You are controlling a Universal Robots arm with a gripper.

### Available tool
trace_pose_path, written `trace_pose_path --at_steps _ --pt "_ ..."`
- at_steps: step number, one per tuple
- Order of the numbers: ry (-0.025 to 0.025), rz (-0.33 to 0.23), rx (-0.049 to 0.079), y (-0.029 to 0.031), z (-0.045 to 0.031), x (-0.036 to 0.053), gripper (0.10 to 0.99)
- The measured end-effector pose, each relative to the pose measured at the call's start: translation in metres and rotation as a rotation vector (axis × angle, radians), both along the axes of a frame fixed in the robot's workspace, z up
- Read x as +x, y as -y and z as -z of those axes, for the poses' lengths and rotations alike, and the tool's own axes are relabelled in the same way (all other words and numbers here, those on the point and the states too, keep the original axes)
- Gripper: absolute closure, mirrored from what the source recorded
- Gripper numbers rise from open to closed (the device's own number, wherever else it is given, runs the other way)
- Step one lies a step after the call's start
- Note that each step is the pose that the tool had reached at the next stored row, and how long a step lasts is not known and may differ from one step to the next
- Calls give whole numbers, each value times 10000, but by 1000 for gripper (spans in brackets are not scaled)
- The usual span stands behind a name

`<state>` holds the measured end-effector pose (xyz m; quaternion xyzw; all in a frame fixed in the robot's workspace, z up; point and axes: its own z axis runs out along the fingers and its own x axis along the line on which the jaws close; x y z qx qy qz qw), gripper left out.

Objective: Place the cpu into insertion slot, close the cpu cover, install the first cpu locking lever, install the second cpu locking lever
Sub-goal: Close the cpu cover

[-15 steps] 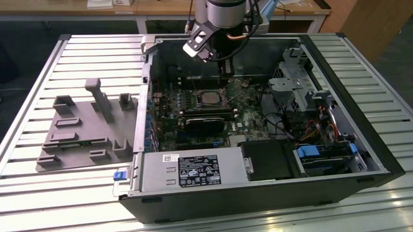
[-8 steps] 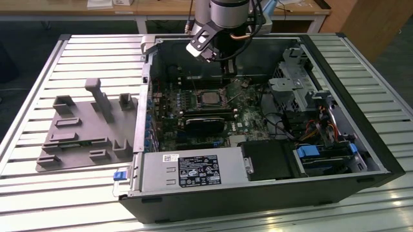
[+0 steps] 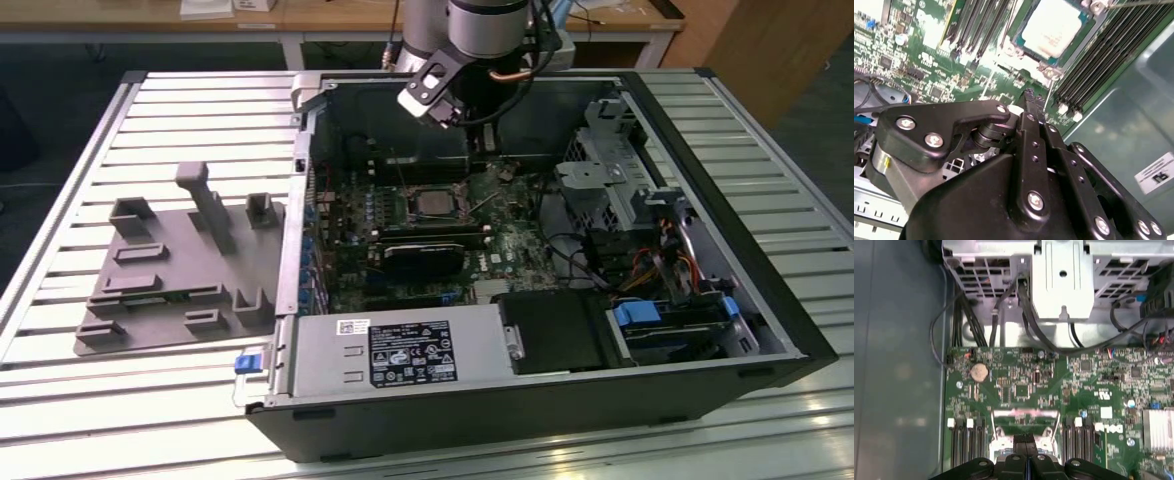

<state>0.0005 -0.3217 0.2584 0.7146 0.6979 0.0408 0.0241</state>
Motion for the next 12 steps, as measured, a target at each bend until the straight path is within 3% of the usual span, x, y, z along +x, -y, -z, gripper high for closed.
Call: trace_pose_path --at_steps 12 --pt "-1 0 0 -23 1 347 984"
